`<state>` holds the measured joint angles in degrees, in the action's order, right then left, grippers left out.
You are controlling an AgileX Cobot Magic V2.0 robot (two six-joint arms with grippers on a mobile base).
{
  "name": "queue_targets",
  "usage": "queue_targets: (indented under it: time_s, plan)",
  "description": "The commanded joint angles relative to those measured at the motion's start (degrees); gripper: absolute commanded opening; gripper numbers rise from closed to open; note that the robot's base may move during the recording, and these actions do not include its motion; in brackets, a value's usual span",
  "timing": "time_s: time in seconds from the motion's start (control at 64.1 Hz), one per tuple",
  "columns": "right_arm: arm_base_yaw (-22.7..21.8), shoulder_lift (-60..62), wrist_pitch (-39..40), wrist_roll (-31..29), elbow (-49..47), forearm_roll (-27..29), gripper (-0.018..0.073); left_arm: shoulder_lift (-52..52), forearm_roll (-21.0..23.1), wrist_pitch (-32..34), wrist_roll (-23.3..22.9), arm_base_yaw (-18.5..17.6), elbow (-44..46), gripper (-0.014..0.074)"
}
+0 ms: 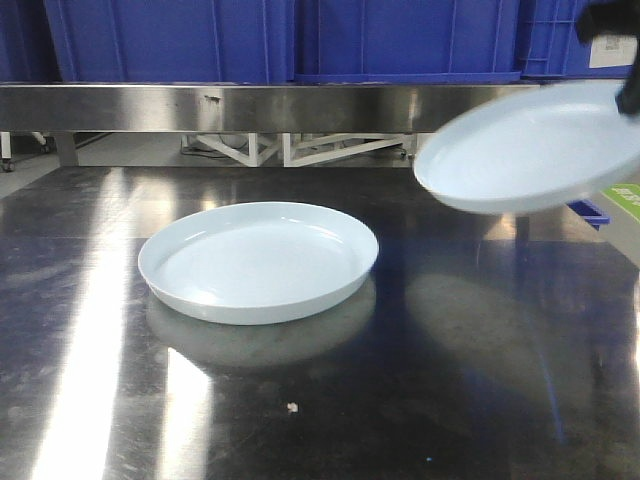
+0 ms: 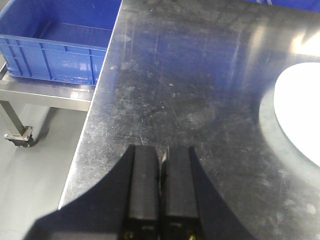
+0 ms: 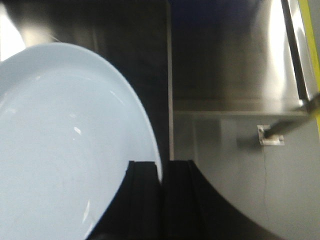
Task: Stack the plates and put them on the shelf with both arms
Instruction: 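Lower the held plate onto the first plate with the right gripper, then grip the stacked plates' rim with the right gripper and lift them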
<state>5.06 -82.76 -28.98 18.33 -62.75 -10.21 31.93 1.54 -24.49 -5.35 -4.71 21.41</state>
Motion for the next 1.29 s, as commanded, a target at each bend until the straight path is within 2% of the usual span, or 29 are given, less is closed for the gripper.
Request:
queue_targets:
  time_s: [0.0, 0.328, 0.499, 0.624, 0.717, 0.842, 0.905, 1.279]
  plan:
    - [3.12, 2.75, 2.53, -0.32, -3.58, 0.05, 0.0023, 0.04, 0.18, 4.64, -0.42, 0.05, 1.57, 0.0085]
    - [18.09, -1.25, 7.36, -0.32, -3.98, 0.05, 0.0023, 0.04, 0.18, 4.64, -0.42, 0.05, 1.57, 0.0085]
    - [22.76, -6.13, 9.58, -0.32, -4.9, 0.05, 0.0023, 0.04, 0.18, 4.64, -0.42, 0.05, 1.57, 0.0085]
    - [24.15, -9.7, 9.53, -0.32, -7.26, 0.05, 0.0033, 0.04, 0.18, 4.64, -0.42, 0.05, 1.57, 0.0085]
    - [24.66, -11.89, 9.63, -0.32, -9.19, 0.05, 0.0123, 0.04, 0.18, 4.64, -0.42, 0.05, 1.57, 0.0085]
    - [25.46, -14.05, 9.37, -0.32, -11.26, 0.05, 0.0419, 0.04, 0.18, 4.64, -0.42, 0.05, 1.57, 0.0085]
    - [25.82, -15.04, 8.55, -0.32, -12.05, 0.05, 0.0501, 0.04, 0.18, 4.64, -0.42, 0.05, 1.57, 0.0085]
    - [27.03, -20.08, 4.61, -0.32, -12.11, 0.05, 0.051, 0.04, 0.18, 4.64, -0.42, 0.05, 1.57, 0.0085]
